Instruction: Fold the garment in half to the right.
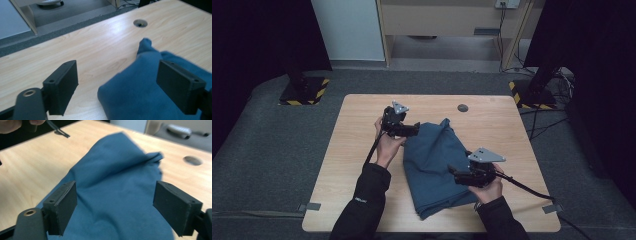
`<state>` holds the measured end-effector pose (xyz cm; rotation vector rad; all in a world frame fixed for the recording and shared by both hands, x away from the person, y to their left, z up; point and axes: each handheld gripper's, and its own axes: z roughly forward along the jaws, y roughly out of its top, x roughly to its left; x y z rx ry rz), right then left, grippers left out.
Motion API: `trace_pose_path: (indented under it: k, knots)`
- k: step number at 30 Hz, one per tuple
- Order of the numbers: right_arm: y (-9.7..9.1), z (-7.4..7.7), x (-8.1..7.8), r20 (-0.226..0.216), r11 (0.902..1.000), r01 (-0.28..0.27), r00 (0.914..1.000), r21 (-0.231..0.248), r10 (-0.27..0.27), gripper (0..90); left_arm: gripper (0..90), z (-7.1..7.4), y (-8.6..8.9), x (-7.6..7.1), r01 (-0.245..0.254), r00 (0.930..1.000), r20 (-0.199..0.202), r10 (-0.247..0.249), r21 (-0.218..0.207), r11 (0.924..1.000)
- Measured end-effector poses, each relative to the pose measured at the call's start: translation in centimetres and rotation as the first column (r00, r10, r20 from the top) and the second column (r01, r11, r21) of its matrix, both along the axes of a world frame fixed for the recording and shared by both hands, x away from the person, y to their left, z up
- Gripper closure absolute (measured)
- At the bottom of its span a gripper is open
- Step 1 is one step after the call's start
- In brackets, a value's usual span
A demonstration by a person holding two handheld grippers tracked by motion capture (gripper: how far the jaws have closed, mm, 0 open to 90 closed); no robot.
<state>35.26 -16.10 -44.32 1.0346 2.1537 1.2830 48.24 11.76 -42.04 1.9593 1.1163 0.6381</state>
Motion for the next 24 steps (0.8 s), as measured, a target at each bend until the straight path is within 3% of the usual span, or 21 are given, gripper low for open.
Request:
trace_pose_path:
  k: [4, 6, 9, 10, 12, 17, 20, 24]
  knots:
    - [1.1, -1.7, 0.4, -0.027, 0.9968, -0.036, 0.999, -0.072, 0.034, 13.0, 13.6, -2.4, 0.0, 0.0, 0.017, 0.9996, -0.024, -0.016, 0.024, 0.9996]
    - [2.0, -3.2, 0.7, -0.043, 0.9902, -0.055, 0.9978, -0.128, 0.05, 11.9, 13.2, -3.4, 0.0, 0.1, 0.027, 0.9989, -0.039, -0.026, 0.019, 0.9994]
    - [2.6, -4.3, 0.9, -0.06, 0.9845, -0.072, 0.9963, -0.16, 0.063, 10.7, 12.2, -4.2, 0.0, 0.3, 0.039, 0.9981, -0.049, -0.038, 0.012, 0.9992]
    - [3.0, -5.3, 1.1, -0.073, 0.9785, -0.084, 0.9948, -0.188, 0.071, 10.4, 11.9, -4.7, -0.2, 0.6, 0.04, 0.9979, -0.051, -0.039, 0.011, 0.9992]
    - [3.1, -5.5, 1.1, -0.073, 0.9779, -0.084, 0.9948, -0.191, 0.071, 10.3, 11.9, -4.9, -0.4, 0.8, 0.036, 0.9983, -0.047, -0.035, 0.022, 0.9991]
    - [2.1, -7.5, 1.8, -0.162, 0.9904, -0.092, 0.9839, -0.103, 0.075, 11.1, 10.5, -6.6, -0.5, 2.0, 0.001, 0.9984, -0.056, 0.002, 0.055, 0.9985]
    - [1.2, -8.6, 1.7, -0.196, 0.9904, -0.085, 0.9786, -0.109, 0.062, 11.0, 10.0, -7.5, -0.4, 3.0, -0.028, 0.9965, -0.076, 0.034, 0.078, 0.9966]
    - [0.7, -9.3, 0.9, -0.202, 0.9912, -0.068, 0.9784, -0.114, 0.044, 11.1, 9.6, -8.3, -0.3, 3.9, -0.056, 0.9939, -0.087, 0.068, 0.13, 0.9899]
